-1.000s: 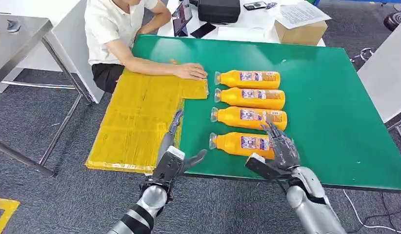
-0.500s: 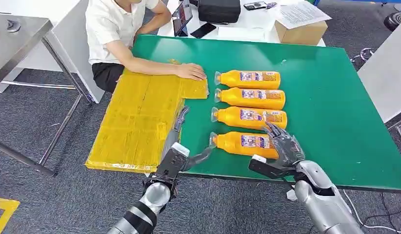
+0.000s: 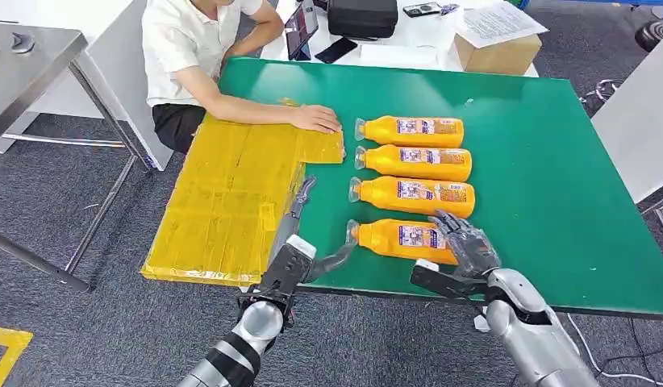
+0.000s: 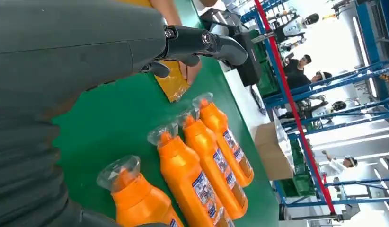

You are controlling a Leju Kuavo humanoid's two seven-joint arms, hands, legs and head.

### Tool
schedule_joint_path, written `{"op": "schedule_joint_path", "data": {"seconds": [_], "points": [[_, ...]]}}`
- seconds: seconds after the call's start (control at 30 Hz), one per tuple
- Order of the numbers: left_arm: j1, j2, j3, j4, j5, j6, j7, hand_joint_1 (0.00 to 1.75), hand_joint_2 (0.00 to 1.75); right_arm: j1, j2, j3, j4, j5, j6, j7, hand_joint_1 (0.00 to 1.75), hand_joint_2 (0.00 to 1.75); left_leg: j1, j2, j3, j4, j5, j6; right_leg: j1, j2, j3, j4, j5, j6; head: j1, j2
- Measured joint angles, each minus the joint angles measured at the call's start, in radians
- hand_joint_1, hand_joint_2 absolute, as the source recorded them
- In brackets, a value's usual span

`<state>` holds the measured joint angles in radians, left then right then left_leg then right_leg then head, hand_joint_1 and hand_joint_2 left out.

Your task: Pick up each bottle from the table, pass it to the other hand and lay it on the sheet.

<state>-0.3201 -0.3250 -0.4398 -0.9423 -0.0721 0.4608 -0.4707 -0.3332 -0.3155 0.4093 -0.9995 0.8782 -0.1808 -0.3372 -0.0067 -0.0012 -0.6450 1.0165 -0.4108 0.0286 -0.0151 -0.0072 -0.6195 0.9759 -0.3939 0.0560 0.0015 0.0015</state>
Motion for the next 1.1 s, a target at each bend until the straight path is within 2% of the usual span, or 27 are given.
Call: {"op": "schedule_joint_path", "data": {"seconds": [0.3,0.57,0.9,1.03,1.07,1.1], "points": [[-0.006,0.000,0.000,0.001,-0.002,-0.003,-0.004,0.00,1.75,-0.040,-0.014,0.019,0.041,0.001,0.052,-0.006,0.00,1.75,0.000,0.000,0.000,0.000,0.000,0.000,0.000,0.000,0.000,0.000,0.000,0.000,0.000,0.000],[-0.009,0.000,-0.003,0.001,-0.017,-0.012,0.007,0.00,1.75,-0.108,-0.083,0.081,0.060,-0.020,0.165,0.048,0.00,1.75,0.000,-0.001,0.000,0.000,0.000,0.000,0.000,-0.001,0.001,0.000,0.000,0.000,0.000,0.000],[-0.009,0.000,-0.013,0.001,-0.019,-0.012,0.007,0.00,1.75,-0.145,-0.135,0.129,0.083,-0.026,0.192,0.070,0.00,1.75,0.000,-0.001,0.000,0.000,0.000,0.000,0.000,-0.001,0.001,0.000,0.000,0.000,0.000,0.000],[-0.009,0.000,-0.014,0.001,-0.019,-0.014,0.006,0.00,1.75,-0.164,-0.148,0.146,0.094,-0.048,0.235,0.099,0.02,1.75,0.000,-0.001,0.000,0.000,0.000,0.000,0.000,-0.001,0.001,0.000,0.000,0.000,0.000,0.000],[-0.010,0.000,-0.014,0.001,-0.019,-0.015,0.007,0.00,1.75,-0.170,-0.154,0.150,0.098,-0.058,0.251,0.101,0.40,1.75,0.000,-0.001,0.000,0.000,0.000,0.000,0.000,-0.001,0.001,0.000,0.000,0.000,0.000,0.000],[-0.010,0.000,-0.014,0.001,-0.017,-0.018,0.006,0.00,1.75,-0.176,-0.161,0.156,0.103,-0.073,0.274,0.103,1.38,1.75,0.000,-0.001,0.000,0.000,0.000,0.000,0.000,-0.001,0.001,0.000,0.000,0.000,0.000,0.000]]}}
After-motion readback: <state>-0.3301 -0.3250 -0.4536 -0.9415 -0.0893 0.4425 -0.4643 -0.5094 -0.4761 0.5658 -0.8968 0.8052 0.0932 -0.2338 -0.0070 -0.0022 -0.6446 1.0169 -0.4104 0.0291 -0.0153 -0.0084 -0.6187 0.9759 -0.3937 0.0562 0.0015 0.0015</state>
